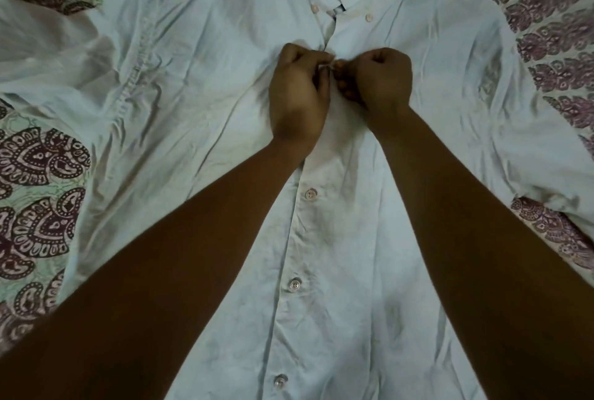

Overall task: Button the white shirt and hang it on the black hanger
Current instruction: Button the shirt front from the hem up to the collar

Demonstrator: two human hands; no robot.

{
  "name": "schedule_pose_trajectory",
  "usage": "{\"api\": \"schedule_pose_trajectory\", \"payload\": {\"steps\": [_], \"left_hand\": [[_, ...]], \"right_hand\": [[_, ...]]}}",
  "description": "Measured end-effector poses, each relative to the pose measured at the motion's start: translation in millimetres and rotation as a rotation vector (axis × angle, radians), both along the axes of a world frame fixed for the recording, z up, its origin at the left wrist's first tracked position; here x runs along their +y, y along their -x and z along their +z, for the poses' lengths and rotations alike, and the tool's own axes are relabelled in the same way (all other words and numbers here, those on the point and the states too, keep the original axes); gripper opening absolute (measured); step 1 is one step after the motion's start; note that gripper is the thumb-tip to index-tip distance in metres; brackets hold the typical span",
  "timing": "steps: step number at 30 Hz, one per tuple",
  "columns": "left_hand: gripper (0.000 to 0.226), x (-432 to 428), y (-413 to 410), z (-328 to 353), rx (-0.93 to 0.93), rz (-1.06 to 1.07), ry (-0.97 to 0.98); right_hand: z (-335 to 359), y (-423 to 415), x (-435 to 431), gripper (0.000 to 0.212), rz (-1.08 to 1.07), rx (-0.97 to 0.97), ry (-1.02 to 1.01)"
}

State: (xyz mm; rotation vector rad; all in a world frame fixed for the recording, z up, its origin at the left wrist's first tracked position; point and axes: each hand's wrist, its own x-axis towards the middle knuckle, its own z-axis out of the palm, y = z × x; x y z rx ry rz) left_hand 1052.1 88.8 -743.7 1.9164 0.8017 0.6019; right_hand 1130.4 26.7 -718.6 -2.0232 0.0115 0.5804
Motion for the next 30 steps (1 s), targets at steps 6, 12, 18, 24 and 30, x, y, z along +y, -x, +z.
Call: {"api": "schedule_pose_trajectory", "payload": {"steps": [6, 12, 18, 24, 30], "left_hand": [[0.020, 6.1, 4.3, 2.2, 0.204, 0.023, -0.330], [0.025, 13.4, 10.4, 1.0, 0.286, -0.001, -0.449], [0.023, 10.6, 13.6, -4.1, 0.190, -0.013, -0.468], [0.015, 14.0, 15.5, 2.8, -0.141, 0.048, -0.218], [0.025, 54.6, -38.3, 35.3, 0.070, -0.098, -0.301]], "right_hand": [[3.9, -4.3, 1.9, 0.019, -0.003, 0.018, 0.044], [2.3, -7.0, 1.4, 0.023, -0.049, 0.121, -0.047], [0.8, -4.8, -2.3, 0.020, -0.044, 0.150, -0.085], [20.5, -19.4, 5.5, 0.012, 0.026, -0.322, 0.082], [21.1, -63.7, 29.8, 0.053, 0.229, -0.357, 0.396]]}}
